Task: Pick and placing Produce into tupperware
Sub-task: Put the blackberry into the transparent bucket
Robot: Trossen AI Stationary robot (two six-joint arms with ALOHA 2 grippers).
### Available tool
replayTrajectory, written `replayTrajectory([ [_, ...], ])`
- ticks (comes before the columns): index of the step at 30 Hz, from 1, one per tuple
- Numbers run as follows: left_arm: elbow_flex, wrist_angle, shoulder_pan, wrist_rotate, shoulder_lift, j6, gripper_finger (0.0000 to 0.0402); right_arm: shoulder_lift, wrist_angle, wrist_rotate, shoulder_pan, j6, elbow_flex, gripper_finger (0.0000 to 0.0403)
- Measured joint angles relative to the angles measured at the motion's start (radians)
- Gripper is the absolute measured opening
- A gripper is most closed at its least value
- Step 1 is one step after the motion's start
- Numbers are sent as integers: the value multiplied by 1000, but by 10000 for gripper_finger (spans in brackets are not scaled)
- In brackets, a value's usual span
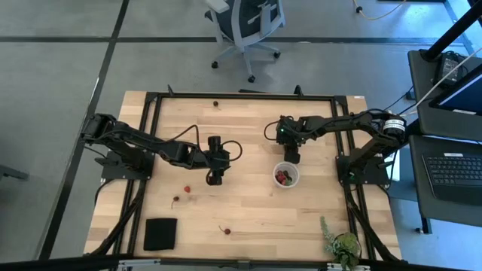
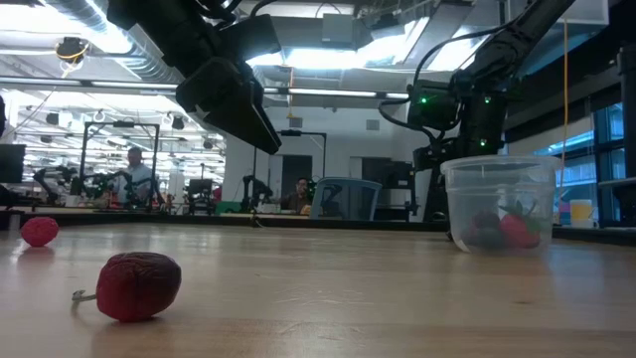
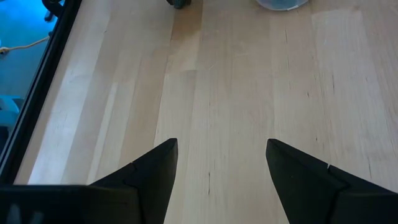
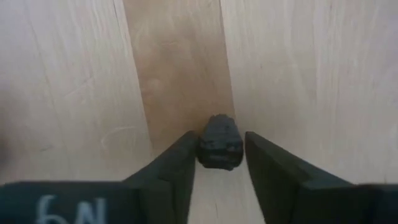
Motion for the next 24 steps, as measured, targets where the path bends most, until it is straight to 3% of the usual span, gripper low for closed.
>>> replayTrajectory([
  [4,0,0,0,0,0,0,238,0,-1,0,0,0,0,99],
  [14,0,0,0,0,0,0,238,1,-46,-2,0,17,22,98],
  [24,0,0,0,0,0,0,238,1,-343,-2,11,43,298,98],
])
